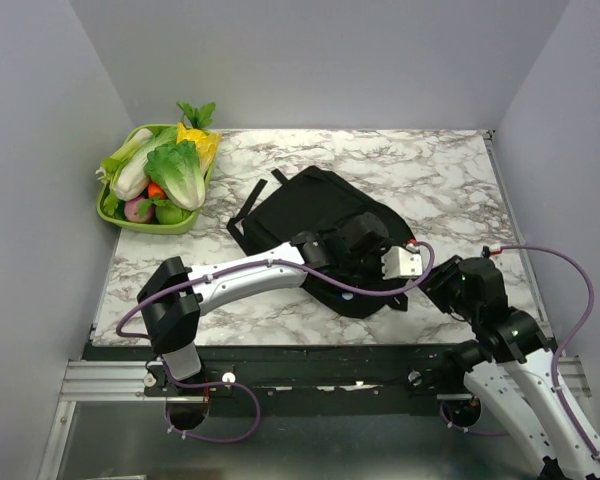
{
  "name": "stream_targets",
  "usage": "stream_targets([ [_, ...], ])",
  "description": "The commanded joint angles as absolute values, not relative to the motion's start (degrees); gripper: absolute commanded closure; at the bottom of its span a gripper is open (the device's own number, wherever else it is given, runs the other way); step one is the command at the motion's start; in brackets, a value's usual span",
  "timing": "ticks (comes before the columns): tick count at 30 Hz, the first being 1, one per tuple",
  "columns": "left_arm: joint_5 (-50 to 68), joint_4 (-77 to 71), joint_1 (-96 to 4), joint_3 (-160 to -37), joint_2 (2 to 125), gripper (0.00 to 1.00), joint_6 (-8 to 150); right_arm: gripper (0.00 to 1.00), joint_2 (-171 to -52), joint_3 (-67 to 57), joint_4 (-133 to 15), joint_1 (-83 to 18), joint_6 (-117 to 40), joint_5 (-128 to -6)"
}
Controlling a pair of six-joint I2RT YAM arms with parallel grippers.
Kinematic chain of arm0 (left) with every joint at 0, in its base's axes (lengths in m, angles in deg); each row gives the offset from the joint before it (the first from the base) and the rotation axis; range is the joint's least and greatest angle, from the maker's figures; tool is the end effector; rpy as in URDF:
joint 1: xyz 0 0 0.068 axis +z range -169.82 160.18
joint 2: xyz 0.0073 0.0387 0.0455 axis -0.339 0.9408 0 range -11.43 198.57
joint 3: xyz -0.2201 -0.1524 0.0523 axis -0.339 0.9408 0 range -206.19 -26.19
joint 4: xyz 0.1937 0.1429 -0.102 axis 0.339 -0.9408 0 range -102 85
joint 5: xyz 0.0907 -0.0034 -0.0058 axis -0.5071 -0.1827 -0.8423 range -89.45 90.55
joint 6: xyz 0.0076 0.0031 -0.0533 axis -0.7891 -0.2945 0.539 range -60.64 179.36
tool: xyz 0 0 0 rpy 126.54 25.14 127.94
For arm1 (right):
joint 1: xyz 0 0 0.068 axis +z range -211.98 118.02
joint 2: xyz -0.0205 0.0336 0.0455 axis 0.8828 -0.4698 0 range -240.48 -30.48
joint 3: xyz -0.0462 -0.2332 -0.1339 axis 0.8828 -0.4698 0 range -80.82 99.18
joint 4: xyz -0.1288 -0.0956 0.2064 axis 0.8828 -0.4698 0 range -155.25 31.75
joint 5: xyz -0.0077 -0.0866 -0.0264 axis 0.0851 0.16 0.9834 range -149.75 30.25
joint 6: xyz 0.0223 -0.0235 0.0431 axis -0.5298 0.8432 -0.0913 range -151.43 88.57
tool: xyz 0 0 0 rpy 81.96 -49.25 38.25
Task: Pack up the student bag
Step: Zip the student bag at the center of the board.
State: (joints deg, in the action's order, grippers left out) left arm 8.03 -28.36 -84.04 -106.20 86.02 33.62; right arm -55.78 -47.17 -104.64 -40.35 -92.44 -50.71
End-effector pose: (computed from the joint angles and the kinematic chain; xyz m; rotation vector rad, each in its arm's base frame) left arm 0.1648 -0.3520 0.2876 1.6926 1.5952 -0.4943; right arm 0.0958 0.0320 0.2541 0.8562 2.1300 0.6021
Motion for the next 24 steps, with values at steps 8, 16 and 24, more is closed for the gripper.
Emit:
stream_targets([
  [8,6.27,-28.56,-84.24,-109.87,86.3,0.58,33.7,0.43,-57.81,-57.36,-91.84,-40.53,-96.56,-58.61],
  [16,-1.64,-21.71,-83.28,-104.41,86.66,0.76,28.95,0.41,-65.98,-52.44,-88.14,-37.9,-96.11,-57.82],
  [24,-9.29,-16.43,-78.62,-104.77,87.28,0.91,28.78,0.41,-78.54,-46.29,-87.87,-27.1,-99.01,-49.83],
])
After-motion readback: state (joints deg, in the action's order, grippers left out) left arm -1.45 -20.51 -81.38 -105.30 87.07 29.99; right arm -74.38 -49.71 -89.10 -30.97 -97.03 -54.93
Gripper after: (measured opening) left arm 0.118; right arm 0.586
